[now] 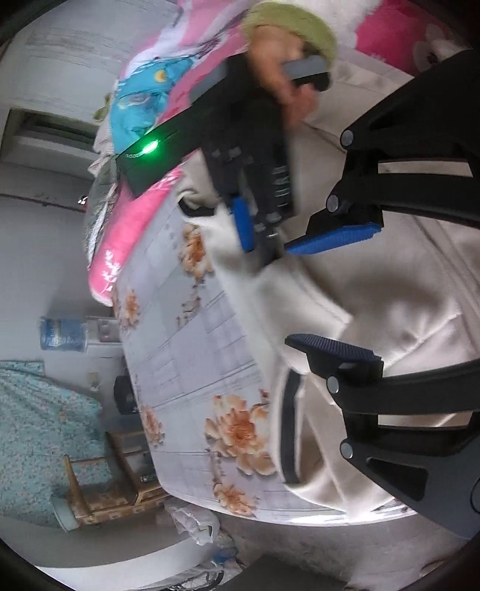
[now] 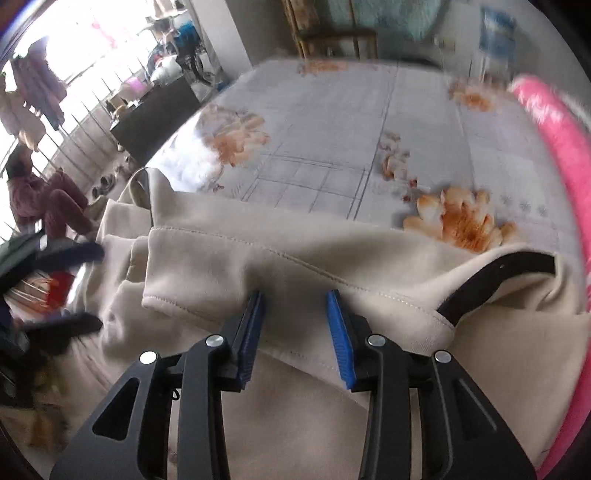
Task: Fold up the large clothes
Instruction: 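Open both tools and release the jacket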
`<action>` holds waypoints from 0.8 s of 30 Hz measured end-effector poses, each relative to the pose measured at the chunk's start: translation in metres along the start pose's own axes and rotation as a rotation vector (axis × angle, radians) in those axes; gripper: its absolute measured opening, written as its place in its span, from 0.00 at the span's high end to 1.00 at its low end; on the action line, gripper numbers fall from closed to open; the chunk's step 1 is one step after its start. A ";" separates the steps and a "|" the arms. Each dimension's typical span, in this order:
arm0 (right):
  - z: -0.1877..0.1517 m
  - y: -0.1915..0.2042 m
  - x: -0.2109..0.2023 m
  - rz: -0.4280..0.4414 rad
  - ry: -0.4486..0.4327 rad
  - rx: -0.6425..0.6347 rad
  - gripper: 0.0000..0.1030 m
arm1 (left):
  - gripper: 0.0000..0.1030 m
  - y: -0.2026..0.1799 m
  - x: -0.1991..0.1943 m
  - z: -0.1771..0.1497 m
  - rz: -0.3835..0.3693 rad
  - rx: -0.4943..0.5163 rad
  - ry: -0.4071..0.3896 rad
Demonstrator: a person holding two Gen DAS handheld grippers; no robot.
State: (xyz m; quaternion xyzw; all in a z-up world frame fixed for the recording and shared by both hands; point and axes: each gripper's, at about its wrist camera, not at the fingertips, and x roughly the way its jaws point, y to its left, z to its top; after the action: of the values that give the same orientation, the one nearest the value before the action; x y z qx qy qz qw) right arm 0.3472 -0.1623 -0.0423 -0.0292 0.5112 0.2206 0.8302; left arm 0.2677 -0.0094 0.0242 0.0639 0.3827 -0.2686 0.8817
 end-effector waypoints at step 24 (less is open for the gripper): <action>-0.086 -0.018 -0.116 -0.122 -0.138 0.125 0.48 | 0.38 0.029 -0.039 -0.044 0.055 -0.153 0.104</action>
State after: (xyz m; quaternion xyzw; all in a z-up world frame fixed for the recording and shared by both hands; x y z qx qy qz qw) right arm 0.2387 -0.2409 0.0133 0.0069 0.4629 0.1389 0.8754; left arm 0.2329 0.0460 0.0184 0.0206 0.4455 -0.2107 0.8699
